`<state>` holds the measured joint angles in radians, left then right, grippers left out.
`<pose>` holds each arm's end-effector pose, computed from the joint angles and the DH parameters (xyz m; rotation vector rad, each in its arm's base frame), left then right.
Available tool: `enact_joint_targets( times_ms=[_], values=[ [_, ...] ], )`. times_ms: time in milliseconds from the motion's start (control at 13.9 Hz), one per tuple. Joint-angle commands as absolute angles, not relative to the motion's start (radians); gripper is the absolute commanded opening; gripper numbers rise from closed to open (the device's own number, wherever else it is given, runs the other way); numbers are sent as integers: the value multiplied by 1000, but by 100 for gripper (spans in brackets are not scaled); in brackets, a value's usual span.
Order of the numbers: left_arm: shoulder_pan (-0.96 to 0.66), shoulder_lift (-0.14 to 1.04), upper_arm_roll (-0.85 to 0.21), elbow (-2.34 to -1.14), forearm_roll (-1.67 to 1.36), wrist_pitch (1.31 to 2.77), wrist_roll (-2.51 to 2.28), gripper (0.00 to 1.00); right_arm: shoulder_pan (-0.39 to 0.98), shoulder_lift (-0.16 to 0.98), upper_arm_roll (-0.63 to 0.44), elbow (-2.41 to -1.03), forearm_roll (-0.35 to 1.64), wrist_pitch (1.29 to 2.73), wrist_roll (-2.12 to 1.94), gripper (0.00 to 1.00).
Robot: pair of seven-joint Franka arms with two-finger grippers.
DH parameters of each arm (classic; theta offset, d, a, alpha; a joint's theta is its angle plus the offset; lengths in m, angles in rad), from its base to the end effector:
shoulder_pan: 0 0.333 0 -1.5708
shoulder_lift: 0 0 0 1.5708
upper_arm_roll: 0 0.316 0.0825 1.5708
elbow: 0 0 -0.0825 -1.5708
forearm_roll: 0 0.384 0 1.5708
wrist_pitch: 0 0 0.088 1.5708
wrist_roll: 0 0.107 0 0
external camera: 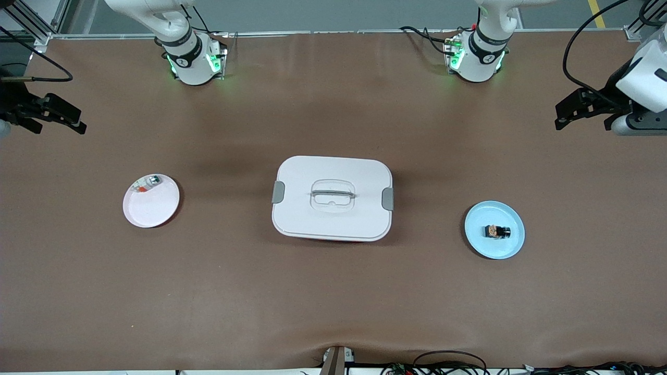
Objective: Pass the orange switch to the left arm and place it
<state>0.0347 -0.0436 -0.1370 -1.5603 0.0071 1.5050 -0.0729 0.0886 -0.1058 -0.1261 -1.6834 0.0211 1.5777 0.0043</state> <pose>0.5316 -0.0556 0.6472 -3.1272 0.0451 0.0171 0.5211 -0.0209 0.6284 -3.1065 0.0641 0.0003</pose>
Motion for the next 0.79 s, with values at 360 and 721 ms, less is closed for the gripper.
enact_joint_targets(
  times_ms=[360,721],
  values=[
    [32,-78,-120,-1589,-11,1511,-49,100,67,-95,-112,-1658,8,1562,17,100],
    [32,-72,-118,-1575,-6,1511,-49,100,72,-92,-112,-1658,9,1563,43,100]
  ],
)
